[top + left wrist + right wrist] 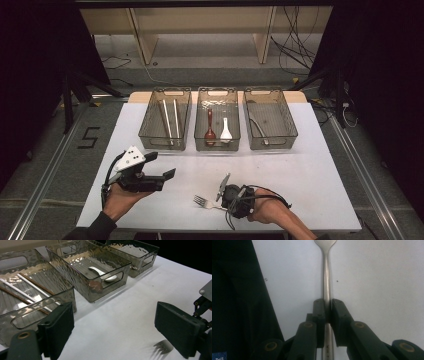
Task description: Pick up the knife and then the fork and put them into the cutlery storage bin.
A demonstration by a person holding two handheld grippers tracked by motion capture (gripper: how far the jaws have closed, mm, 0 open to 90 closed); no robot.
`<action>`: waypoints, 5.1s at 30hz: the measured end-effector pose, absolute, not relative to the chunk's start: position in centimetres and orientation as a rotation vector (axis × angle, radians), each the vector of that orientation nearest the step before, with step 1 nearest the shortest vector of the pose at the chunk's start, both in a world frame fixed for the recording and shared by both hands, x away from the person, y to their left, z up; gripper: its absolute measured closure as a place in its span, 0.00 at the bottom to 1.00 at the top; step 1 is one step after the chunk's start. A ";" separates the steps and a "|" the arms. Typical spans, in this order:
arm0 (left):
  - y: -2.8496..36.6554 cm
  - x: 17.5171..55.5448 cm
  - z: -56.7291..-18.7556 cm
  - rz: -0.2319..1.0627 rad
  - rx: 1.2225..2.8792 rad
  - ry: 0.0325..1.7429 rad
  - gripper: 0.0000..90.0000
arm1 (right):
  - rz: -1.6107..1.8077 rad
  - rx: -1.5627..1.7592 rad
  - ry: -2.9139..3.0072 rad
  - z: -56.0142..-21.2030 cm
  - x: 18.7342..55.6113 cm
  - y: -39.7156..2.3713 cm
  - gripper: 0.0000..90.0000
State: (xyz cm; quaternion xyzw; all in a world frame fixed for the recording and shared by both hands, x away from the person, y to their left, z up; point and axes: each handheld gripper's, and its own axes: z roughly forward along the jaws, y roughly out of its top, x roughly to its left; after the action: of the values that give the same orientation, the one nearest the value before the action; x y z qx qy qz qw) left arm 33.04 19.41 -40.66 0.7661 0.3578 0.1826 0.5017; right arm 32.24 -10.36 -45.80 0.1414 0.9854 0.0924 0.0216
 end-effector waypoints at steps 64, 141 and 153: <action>19.7 33.2 -40.6 0.445 1.839 0.882 0.17 | 1.042 1.153 2.428 -36.8 42.4 -22.4 0.93; 19.8 33.1 -40.6 0.438 1.832 0.881 0.17 | 0.835 1.562 2.193 -37.8 54.3 -24.4 0.85; 19.8 33.1 -40.5 0.440 1.830 0.882 0.17 | 0.936 1.512 2.202 -36.8 53.0 -24.0 0.68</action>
State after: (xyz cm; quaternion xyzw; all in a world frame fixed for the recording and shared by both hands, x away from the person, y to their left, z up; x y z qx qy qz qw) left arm 33.13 19.83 -40.54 0.7589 0.3657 0.1823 0.5070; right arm 53.00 -23.99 -36.83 0.5277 0.7686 0.3268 0.1549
